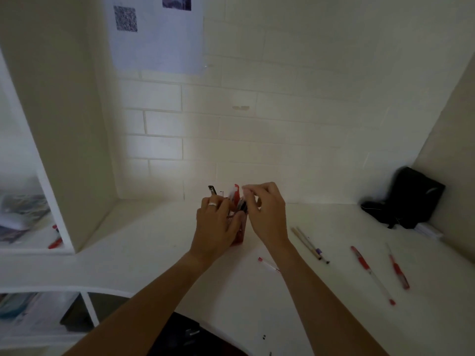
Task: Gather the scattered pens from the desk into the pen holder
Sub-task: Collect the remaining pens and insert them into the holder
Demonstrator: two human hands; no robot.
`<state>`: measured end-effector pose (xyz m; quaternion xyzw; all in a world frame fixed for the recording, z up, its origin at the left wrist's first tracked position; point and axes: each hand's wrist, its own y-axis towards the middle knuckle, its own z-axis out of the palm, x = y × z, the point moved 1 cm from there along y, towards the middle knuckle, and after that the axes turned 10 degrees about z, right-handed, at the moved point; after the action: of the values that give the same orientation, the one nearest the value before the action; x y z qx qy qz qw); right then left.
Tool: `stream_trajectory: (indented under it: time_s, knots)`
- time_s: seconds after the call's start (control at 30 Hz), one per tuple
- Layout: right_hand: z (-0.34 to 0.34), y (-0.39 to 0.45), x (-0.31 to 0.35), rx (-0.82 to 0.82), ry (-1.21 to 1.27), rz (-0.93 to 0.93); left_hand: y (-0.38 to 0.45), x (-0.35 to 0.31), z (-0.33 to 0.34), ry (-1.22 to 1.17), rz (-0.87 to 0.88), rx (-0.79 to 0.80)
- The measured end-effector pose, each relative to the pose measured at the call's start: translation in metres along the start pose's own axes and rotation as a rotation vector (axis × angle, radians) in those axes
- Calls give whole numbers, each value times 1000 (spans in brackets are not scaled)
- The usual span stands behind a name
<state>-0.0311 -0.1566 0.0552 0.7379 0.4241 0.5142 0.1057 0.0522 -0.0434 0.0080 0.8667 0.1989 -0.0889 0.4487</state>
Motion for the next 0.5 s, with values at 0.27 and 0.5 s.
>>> stream_trajectory:
  time_s: [0.27,0.5]
  knots:
    - [-35,-10,-78,-34,-522,484,-4,-2,12,-27,-50,-41]
    - [-38,-30,-109,82,-762,566,-4,-3,14,-20,-80,-35]
